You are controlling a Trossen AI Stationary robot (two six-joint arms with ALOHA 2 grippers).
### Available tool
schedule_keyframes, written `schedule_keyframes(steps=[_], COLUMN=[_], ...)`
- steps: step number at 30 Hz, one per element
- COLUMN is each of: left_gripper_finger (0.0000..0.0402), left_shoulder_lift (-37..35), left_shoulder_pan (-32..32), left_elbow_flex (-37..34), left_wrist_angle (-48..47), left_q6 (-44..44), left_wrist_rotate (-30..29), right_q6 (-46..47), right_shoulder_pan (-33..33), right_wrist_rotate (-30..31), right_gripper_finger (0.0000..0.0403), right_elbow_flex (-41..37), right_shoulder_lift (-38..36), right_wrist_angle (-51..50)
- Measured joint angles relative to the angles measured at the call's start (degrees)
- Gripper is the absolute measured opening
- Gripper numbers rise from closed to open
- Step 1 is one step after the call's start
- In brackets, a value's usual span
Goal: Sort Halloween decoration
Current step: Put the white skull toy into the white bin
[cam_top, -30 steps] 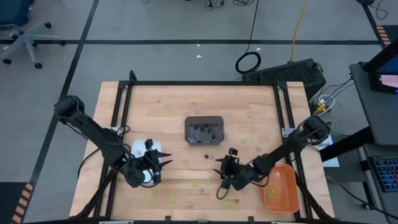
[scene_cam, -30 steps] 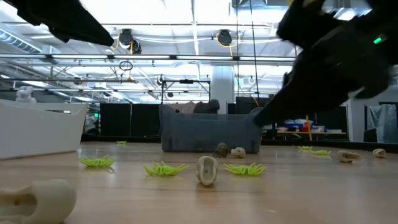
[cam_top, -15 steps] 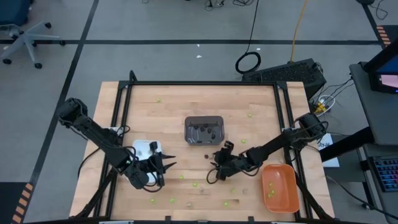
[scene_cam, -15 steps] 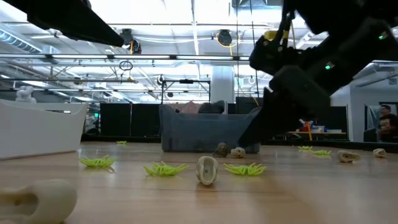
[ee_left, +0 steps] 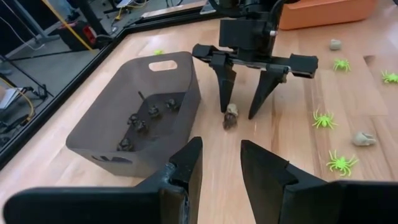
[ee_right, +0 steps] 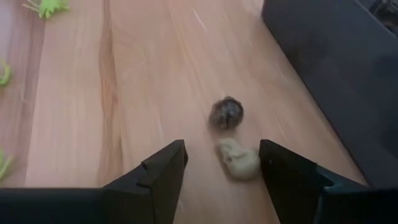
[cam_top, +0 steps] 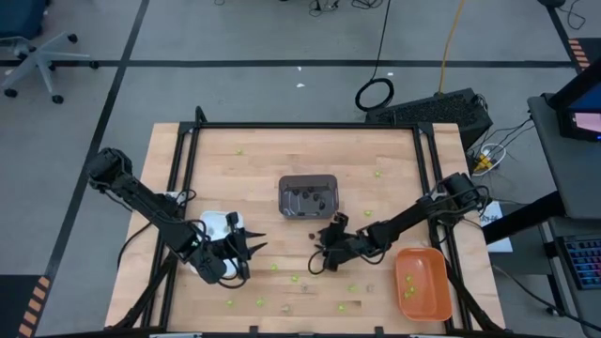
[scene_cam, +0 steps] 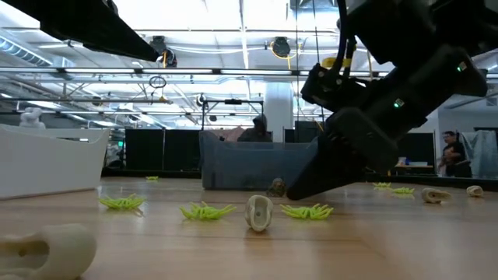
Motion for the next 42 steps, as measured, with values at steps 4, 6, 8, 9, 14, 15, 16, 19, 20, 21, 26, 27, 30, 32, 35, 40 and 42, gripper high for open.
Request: schedule_keyframes(steps=[4,6,8,9,14,15,16,19,20,21,26,27,30,32,35,40,42], left_gripper_finger=[0.0109,0.0109,0.0109,0.0109,0.0109,0.0109,0.0109,0.0109,0.0109,0.0109,0.0109,0.0109,0.0109,0.0109,0.0109,0.0109,0.0109], left_shoulder_lift=[0.0,0.0,0.0,0.0,0.0,0.0,0.0,0.0,0.0,0.0,0.0,0.0,0.0,0.0,0.0,0.7,1.4], left_shoulder_pan=[0.0,0.0,0.0,0.0,0.0,0.0,0.0,0.0,0.0,0.0,0.0,0.0,0.0,0.0,0.0,0.0,0.0], left_elbow_flex=[0.0,0.0,0.0,0.0,0.0,0.0,0.0,0.0,0.0,0.0,0.0,0.0,0.0,0.0,0.0,0.0,0.0], left_wrist_angle=[0.0,-0.1,-0.2,-0.2,-0.2,-0.2,-0.2,-0.2,-0.2,-0.2,-0.2,-0.2,-0.2,-0.2,-0.2,0.9,1.5], left_q6=[0.0,0.0,0.0,-0.1,-0.1,-0.1,-0.1,-0.1,-0.3,-0.4,-0.4,-0.4,-0.4,-0.4,-0.4,1.1,1.3], left_wrist_rotate=[0.5,0.7,0.8,0.9,1.0,1.1,1.1,1.6,1.6,1.6,1.6,1.7,2.1,2.2,2.4,3.7,4.0], right_q6=[0.2,0.3,0.7,1.2,3.0,3.0,3.0,3.1,3.2,3.3,3.7,3.7,3.6,3.3,1.0,-8.3,-13.1], right_shoulder_pan=[-0.2,-0.2,-0.2,-0.2,-0.1,0.0,0.1,0.4,0.5,0.7,1.6,1.9,2.8,3.8,4.9,6.4,6.8], right_wrist_rotate=[-0.1,-0.4,-0.8,-1.3,-1.8,-1.8,-1.8,-1.8,-1.8,-1.8,-2.6,-2.9,-4.8,-6.0,-5.2,-4.7,-4.7], right_gripper_finger=[0.0194,0.0185,0.0170,0.0160,0.0107,0.0097,0.0087,0.0060,0.0053,0.0046,0.0033,0.0033,0.0035,0.0035,0.0032,0.0035,0.0035], right_elbow_flex=[0.1,0.1,0.1,0.1,0.1,0.1,0.1,0.1,0.1,0.0,0.0,-0.1,-0.2,-0.3,-0.3,-0.2,-0.2], right_shoulder_lift=[0.6,0.6,0.6,0.6,0.7,0.7,0.7,0.7,0.7,0.7,0.2,-0.1,-1.7,-2.9,-4.7,-5.2,-5.3], right_wrist_angle=[0.6,0.5,0.4,0.3,-0.6,-0.8,-0.8,-0.9,-0.8,-0.6,0.7,0.9,0.8,0.9,2.9,12.1,15.7])
